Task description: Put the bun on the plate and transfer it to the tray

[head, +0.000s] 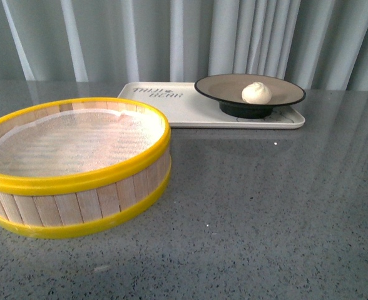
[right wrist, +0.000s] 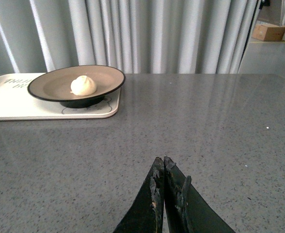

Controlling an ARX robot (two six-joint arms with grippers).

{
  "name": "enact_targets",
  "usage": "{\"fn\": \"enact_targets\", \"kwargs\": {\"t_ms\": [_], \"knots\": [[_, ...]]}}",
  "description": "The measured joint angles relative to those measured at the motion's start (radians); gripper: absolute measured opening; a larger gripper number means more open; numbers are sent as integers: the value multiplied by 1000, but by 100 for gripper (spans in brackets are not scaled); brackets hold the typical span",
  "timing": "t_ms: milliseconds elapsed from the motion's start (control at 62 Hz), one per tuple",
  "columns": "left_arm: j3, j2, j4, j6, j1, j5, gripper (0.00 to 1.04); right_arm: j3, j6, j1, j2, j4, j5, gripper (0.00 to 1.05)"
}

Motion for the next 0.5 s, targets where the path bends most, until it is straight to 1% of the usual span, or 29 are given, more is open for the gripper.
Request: {"fn": "enact_targets", "kwargs": {"t_ms": [113,355,387,419,500], "knots": [[0,0,0,0,0,0,98,-40,0,35,-57,-19,42,2],[0,0,0,0,0,0,98,-100,0,94,-171,-74,94,2],[0,0,0,0,0,0,98,-105,0,117,-187,-85,128,2],[0,0,0,0,0,0,98,-112,0,153,-207,-98,183,2],[0,0,0,0,0,0,98,-124,0,191,-245,-121,190,2]]}}
